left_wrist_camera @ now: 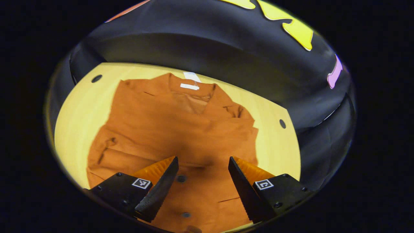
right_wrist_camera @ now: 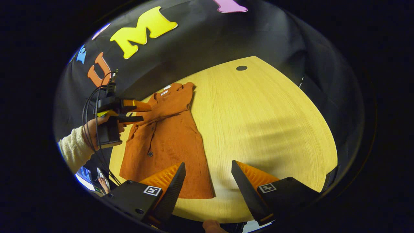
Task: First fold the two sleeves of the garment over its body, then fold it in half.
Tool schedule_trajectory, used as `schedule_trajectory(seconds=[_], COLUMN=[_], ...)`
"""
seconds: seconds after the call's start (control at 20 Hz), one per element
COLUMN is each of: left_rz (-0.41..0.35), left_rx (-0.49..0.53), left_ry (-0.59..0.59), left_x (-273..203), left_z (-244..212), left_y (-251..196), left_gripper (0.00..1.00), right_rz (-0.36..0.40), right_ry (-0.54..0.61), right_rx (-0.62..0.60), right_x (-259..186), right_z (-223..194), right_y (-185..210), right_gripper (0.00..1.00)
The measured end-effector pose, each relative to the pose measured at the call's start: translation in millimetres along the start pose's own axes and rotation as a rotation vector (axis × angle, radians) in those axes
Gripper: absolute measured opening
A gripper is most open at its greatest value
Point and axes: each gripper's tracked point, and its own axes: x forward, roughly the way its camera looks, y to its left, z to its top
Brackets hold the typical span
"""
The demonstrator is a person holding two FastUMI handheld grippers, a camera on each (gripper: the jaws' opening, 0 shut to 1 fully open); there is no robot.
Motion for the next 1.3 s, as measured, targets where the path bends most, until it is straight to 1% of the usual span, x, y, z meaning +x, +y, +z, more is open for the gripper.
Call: schedule_trajectory(seconds=[0.1,0.25,0.4,0.45,0.6,0.65,0.85,0.95,1.0,1.05,1.2,1.25,1.3], left_rz=[0.049,0.159,0.252,0.282,0.328,0.334,0.352,0.359,0.355,0.348,0.31,0.301,0.288], left_rx=[0.074,0.181,0.323,0.351,0.343,0.331,0.29,0.277,0.268,0.26,0.251,0.247,0.24], left_ry=[-0.037,-0.097,-0.109,-0.106,-0.073,-0.069,-0.043,-0.003,0.025,0.058,0.123,0.135,0.158], left_x=[-20.4,-53.6,-82.3,-88.2,-103.5,-109.7,-125.2,-124.6,-124.8,-128.7,-133.1,-131.3,-131.9], left_z=[-13.5,-34.6,-69.6,-80.7,-115.5,-125.7,-149.9,-157.5,-163.5,-171.2,-183.4,-184.3,-187.1], left_y=[38.6,100.5,152.6,168.3,197.6,205.0,229.7,238.2,242.2,245.9,247.0,246.0,244.3], left_gripper=[1.0,1.0,1.0,1.0,1.0,0.98,0.98,0.98,0.98,0.98,0.98,0.98,0.98], right_rz=[0.001,-0.019,-0.032,-0.037,-0.058,-0.064,-0.087,-0.095,-0.099,-0.102,-0.103,-0.101,-0.099], right_ry=[0.033,0.074,0.11,0.115,0.118,0.12,0.153,0.166,0.174,0.185,0.224,0.235,0.246], right_rx=[-0.026,-0.067,-0.078,-0.082,-0.102,-0.109,-0.117,-0.137,-0.148,-0.158,-0.17,-0.172,-0.172], right_x=[7.6,20.3,31.5,34.3,39.1,39.1,38.1,34.5,35.6,34.6,29.8,28.5,31.5], right_z=[-12.4,-27.3,-40.9,-42.3,-42.0,-42.4,-51.2,-54.8,-57.3,-60.6,-70.9,-72.6,-73.3], right_y=[5.9,9.2,13.2,14.7,20.1,20.4,21.9,22.1,22.0,21.4,18.3,16.5,18.3], right_gripper=[0.93,0.92,0.93,0.93,0.93,0.93,0.93,0.93,0.93,0.87,0.87,0.93,0.93])
